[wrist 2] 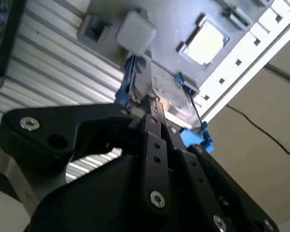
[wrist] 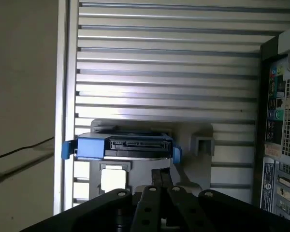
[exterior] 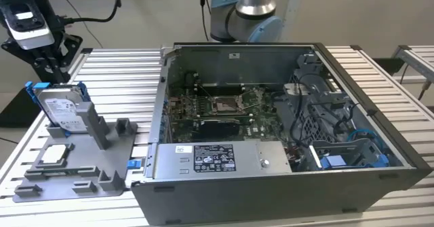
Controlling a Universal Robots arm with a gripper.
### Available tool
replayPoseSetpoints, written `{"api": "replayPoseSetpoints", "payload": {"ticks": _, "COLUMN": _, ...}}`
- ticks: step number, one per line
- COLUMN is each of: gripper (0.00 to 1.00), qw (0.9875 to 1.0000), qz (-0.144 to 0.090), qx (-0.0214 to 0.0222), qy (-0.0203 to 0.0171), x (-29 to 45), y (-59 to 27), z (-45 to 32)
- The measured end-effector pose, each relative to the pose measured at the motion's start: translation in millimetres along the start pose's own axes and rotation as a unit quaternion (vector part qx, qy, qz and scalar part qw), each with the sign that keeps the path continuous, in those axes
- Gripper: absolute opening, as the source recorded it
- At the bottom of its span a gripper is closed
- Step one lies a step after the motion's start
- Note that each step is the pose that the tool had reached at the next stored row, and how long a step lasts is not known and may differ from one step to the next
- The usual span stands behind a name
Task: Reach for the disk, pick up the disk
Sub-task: 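Reach for the disk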
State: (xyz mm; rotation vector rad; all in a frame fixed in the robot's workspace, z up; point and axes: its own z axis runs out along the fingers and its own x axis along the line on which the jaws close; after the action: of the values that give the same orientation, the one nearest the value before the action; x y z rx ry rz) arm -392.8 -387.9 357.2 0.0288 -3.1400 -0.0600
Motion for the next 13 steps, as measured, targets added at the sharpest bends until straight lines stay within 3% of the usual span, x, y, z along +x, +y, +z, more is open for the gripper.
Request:
{"api": "replayPoseSetpoints", "payload": {"ticks": 3, "gripper": 0.0, "qw": 1.0, "qz": 0.0, "qx": 0.0, "qy": -0.0002, "x": 7.1, "y": 6.0, "z": 0.3}}
{"api": "replayPoseSetpoints", "payload": {"ticks": 13, "gripper": 0.0, "qw": 1.0, "qz": 0.0, "qx": 0.0001, "qy": -0.0029, "x": 52.4, "y": 9.9, "z": 3.0}}
